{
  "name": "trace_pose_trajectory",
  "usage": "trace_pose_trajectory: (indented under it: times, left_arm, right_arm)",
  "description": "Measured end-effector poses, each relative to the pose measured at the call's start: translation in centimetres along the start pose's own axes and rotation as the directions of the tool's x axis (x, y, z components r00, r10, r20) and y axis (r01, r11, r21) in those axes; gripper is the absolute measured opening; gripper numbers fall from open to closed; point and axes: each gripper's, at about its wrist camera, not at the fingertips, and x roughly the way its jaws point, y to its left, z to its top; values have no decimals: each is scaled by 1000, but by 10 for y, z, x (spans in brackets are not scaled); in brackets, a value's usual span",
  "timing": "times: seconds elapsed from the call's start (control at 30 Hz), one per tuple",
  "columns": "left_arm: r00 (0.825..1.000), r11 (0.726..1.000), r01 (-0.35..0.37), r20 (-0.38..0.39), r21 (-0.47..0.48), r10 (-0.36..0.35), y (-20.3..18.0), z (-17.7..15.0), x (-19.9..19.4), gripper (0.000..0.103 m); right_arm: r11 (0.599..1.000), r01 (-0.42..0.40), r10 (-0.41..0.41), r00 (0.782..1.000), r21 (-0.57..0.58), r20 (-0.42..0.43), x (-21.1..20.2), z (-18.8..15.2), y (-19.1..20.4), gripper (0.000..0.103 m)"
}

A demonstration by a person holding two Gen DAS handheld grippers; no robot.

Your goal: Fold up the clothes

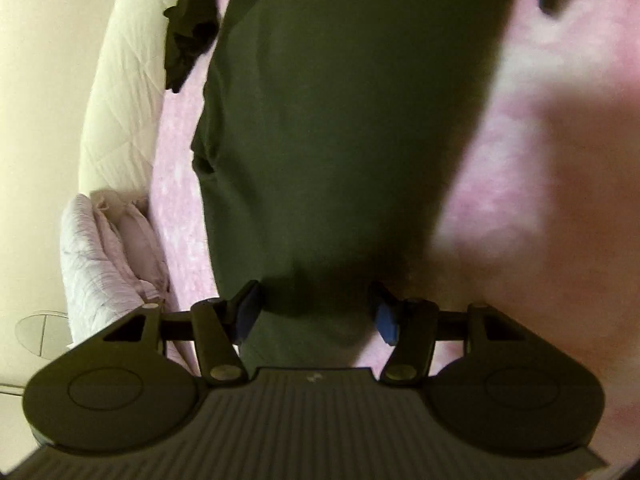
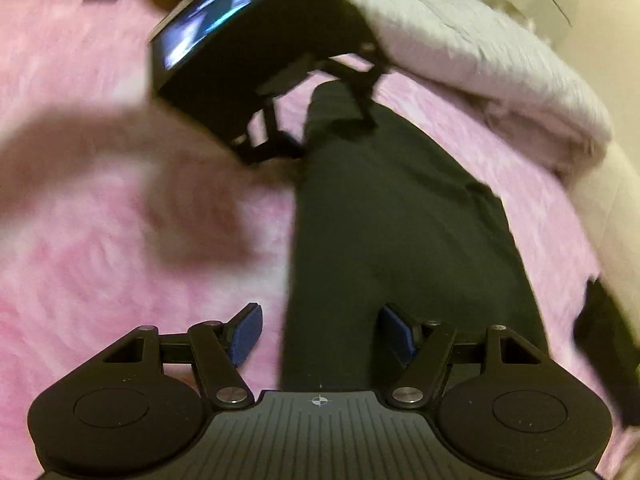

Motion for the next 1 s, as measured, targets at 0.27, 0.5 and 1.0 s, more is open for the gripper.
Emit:
trace_pose_trajectory:
  times: [0.27, 0.5, 1.0]
  left_arm:
    - [999, 999, 7, 35, 45, -8, 5, -6, 16, 37]
    - [998, 996, 68, 8, -58, -67, 19, 7, 11, 12]
    - [995, 991, 102, 25, -86, -100, -30, 106, -57, 35]
  right_arm:
    - [987, 134, -136, 991, -93, -11, 16, -16, -2, 68]
    - [983, 89, -84, 996, -159, 39, 6, -28, -17, 20]
    - [954, 127, -141, 990, -271, -31, -55, -130, -32, 33]
